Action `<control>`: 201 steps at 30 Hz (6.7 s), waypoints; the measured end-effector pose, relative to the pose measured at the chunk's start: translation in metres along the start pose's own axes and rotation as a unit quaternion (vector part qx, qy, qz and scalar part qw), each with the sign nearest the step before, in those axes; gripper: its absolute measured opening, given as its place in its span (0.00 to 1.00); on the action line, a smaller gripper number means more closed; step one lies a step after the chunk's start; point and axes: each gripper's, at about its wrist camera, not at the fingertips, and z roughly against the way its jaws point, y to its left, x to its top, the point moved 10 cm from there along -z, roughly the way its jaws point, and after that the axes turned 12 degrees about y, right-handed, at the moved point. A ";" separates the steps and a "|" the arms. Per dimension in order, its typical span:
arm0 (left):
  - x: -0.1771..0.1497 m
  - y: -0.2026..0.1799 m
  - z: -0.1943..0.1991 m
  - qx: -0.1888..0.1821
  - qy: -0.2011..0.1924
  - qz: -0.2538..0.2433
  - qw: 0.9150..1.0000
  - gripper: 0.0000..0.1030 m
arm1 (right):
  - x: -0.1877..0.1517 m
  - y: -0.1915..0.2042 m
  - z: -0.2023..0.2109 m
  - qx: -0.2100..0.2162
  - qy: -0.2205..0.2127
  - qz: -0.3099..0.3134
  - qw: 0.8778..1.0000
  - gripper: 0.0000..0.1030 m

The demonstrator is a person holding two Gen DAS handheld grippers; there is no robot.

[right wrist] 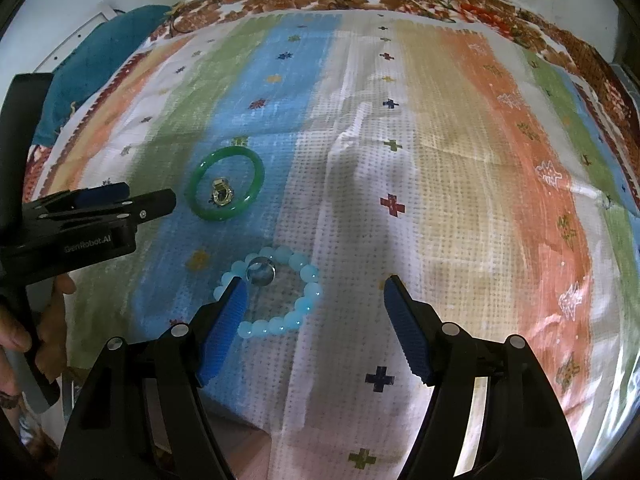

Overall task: Organize jewelry
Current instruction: 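Move the right tool toward the pale blue bracelet while the left tool approaches the jade bangle, then close the right tool on the pale blue bracelet while the left tool grips the jade bangle rim, then lift both held pieces and carry them over the tin box, then open both tools to drop the bangle and bracelet into the tin box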

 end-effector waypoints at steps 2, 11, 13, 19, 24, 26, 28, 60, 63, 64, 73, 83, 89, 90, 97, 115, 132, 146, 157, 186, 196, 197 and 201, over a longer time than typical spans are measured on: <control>0.000 0.000 -0.001 -0.002 -0.001 0.004 1.000 0.73 | 0.000 0.001 -0.003 0.000 0.004 0.002 1.000 0.69; 0.010 0.002 -0.010 0.001 0.005 0.008 1.000 0.73 | -0.003 0.002 -0.011 0.006 0.016 -0.001 1.000 0.69; 0.012 0.004 -0.014 0.003 0.006 0.009 1.000 0.73 | -0.002 0.001 -0.014 0.002 0.019 0.000 1.000 0.69; 0.014 0.009 -0.027 0.009 0.012 0.008 1.000 0.73 | -0.003 0.002 -0.018 0.011 0.027 0.000 1.000 0.69; 0.018 0.007 -0.032 -0.001 0.008 0.004 1.000 0.73 | -0.001 -0.002 -0.025 0.004 0.029 0.000 1.000 0.69; 0.019 0.006 -0.033 -0.003 0.006 0.001 1.000 0.73 | -0.002 -0.003 -0.028 0.009 0.032 -0.002 0.999 0.69; 0.019 0.006 -0.037 0.002 0.009 -0.004 1.000 0.73 | -0.002 -0.004 -0.029 0.009 0.033 0.000 0.999 0.68; -0.012 0.012 -0.022 0.051 0.020 -0.037 0.998 0.07 | -0.007 0.000 -0.006 0.037 0.033 0.013 0.999 0.12; -0.015 0.017 -0.017 0.056 0.021 -0.032 0.998 0.07 | -0.007 0.000 0.000 0.035 0.027 0.016 0.999 0.12; -0.016 0.019 -0.015 0.057 0.020 -0.030 0.998 0.07 | -0.008 0.000 0.002 0.036 0.025 0.017 0.999 0.12; -0.019 0.018 0.011 0.050 0.008 -0.027 0.998 0.07 | -0.010 0.007 0.018 0.035 0.011 0.021 0.999 0.12; -0.027 0.012 0.034 0.046 -0.001 -0.025 0.999 0.07 | -0.012 0.015 0.037 0.049 -0.005 0.017 0.999 0.12; -0.031 0.006 0.045 0.043 -0.008 -0.029 0.999 0.08 | -0.012 0.019 0.048 0.049 -0.015 0.019 0.999 0.12; -0.032 0.005 0.047 0.043 -0.009 -0.030 0.999 0.08 | -0.013 0.019 0.049 0.049 -0.016 0.019 0.998 0.12; -0.037 0.001 0.055 0.053 -0.011 -0.042 0.998 0.08 | -0.015 0.022 0.056 0.046 -0.021 0.021 0.998 0.12; -0.049 -0.009 0.077 0.041 -0.024 -0.041 0.998 0.08 | -0.019 0.027 0.074 0.030 -0.038 0.026 0.998 0.12; -0.069 -0.013 0.114 0.025 -0.051 -0.031 0.998 0.08 | -0.033 0.041 0.113 0.023 -0.075 0.038 0.996 0.12; -0.096 -0.024 0.141 0.011 -0.073 -0.035 0.997 0.09 | -0.059 0.058 0.136 0.025 -0.097 0.053 0.994 0.12; -0.121 -0.035 0.147 0.003 -0.074 -0.040 0.996 0.09 | -0.081 0.071 0.138 0.038 -0.092 0.061 0.993 0.12; -0.114 -0.018 0.113 0.010 -0.021 -0.006 1.000 0.50 | -0.082 0.050 0.111 0.034 -0.054 0.035 0.997 0.49; -0.096 -0.015 0.098 0.013 -0.017 -0.004 1.000 0.58 | -0.064 0.035 0.094 0.026 -0.042 0.026 0.998 0.56; -0.093 -0.014 0.097 0.014 -0.017 -0.004 1.000 0.58 | -0.062 0.034 0.091 0.025 -0.040 0.025 0.999 0.56; -0.083 -0.010 0.092 0.012 -0.016 0.003 1.000 0.59 | -0.059 0.031 0.082 0.028 -0.030 0.024 0.999 0.57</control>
